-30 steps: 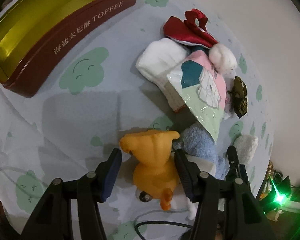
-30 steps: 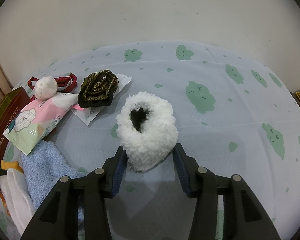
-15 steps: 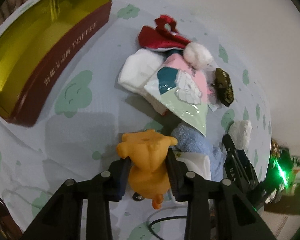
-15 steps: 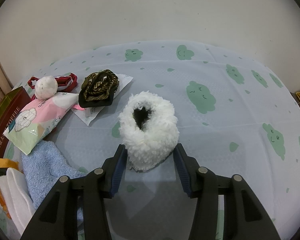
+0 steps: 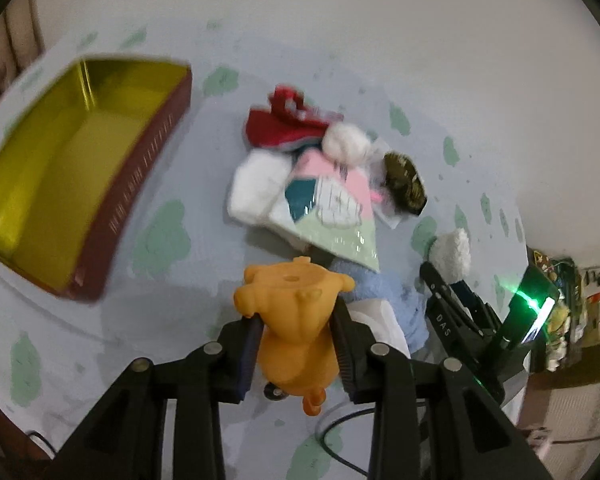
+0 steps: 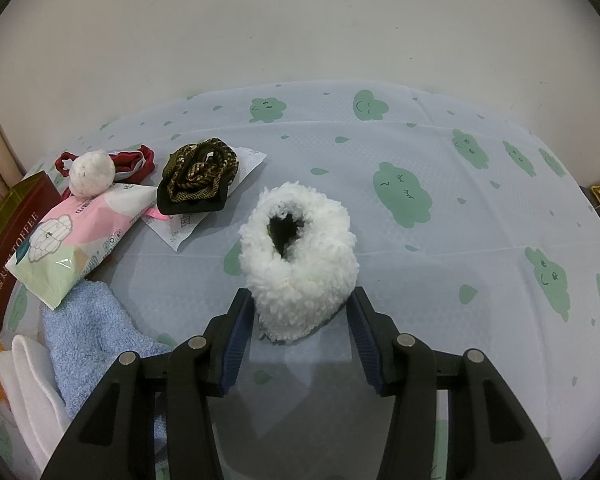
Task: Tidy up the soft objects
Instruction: 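Carry the orange toy into the gold tin and open left gripper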
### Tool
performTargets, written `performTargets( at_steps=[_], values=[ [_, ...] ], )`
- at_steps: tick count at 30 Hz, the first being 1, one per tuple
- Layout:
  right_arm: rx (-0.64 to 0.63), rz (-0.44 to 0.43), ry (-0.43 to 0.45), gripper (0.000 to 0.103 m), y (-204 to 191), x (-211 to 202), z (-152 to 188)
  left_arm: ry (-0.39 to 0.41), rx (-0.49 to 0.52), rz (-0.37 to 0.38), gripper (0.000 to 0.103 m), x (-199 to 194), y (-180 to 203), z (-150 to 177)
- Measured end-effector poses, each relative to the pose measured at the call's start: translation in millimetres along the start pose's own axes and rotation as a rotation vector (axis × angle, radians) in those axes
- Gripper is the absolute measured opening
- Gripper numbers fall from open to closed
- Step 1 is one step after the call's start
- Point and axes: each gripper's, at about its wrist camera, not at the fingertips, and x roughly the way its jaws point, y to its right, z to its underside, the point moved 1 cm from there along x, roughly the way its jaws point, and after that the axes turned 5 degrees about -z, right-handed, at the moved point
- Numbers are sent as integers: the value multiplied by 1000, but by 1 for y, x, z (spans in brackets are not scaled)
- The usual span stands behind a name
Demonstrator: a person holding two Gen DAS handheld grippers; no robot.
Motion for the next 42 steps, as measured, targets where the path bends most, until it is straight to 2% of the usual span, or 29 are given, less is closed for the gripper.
performTargets(
  at_steps=[3,8,14,20,26,32,42],
  values=[
    [-1,0,0,48,0,0,0,63,57,-15,33,-15,3,-4],
    [0,0,0,48,-1,0,0,128,104,-60,34,-35,-15,-23],
    [-3,3,-1,48,-1,0,-1,183,75,-186,34,-52,-78,-59],
    [-11,11,-3,48,-2,1,0,150,19,-269,34,-41,-142,-76],
    [-20,23,-4,48,-4,1,0,102,8,-304,34,-19,-180,-80],
    [-27,30,-4,48,-5,1,0,70,0,-306,34,0,-201,-78],
    [-37,42,-5,47,-6,2,0,51,-32,-297,34,7,-213,-85]
  ],
)
